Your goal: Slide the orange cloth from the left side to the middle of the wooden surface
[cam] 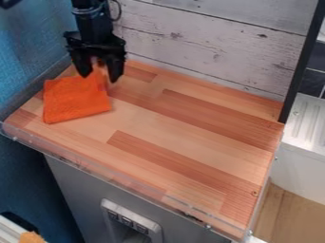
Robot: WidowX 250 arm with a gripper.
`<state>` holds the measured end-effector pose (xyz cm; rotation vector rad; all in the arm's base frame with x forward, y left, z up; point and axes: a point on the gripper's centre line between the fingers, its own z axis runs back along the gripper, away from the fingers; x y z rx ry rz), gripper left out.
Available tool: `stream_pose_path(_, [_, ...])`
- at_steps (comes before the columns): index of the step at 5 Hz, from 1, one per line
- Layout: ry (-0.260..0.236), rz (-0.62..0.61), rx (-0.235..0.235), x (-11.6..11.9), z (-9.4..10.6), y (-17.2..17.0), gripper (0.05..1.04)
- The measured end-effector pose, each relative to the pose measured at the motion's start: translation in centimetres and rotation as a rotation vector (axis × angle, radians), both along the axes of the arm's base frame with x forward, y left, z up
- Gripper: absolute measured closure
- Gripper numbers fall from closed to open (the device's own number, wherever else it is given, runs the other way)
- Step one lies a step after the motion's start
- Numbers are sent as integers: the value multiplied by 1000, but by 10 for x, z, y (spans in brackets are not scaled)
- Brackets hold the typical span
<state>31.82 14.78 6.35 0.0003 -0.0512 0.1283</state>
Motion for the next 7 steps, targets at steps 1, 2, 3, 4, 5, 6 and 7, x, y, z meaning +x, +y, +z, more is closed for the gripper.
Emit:
stream_pose_path(1, [24, 2, 7, -8, 0, 10, 84])
stream_pose_path(2, [45, 9, 12, -16, 6, 15, 137])
stream_pose_path(3, [49, 8, 18, -18, 6, 18, 418])
stream_pose_path(4, [49, 9, 18, -18, 9, 20, 716])
stream_pose_path(5, [52, 5, 17, -14, 9, 23, 928])
stream_pose_path(6, [61, 13, 2, -14, 3, 31, 1017])
stream_pose_path(7, [77, 16, -18, -15, -6, 33, 1023])
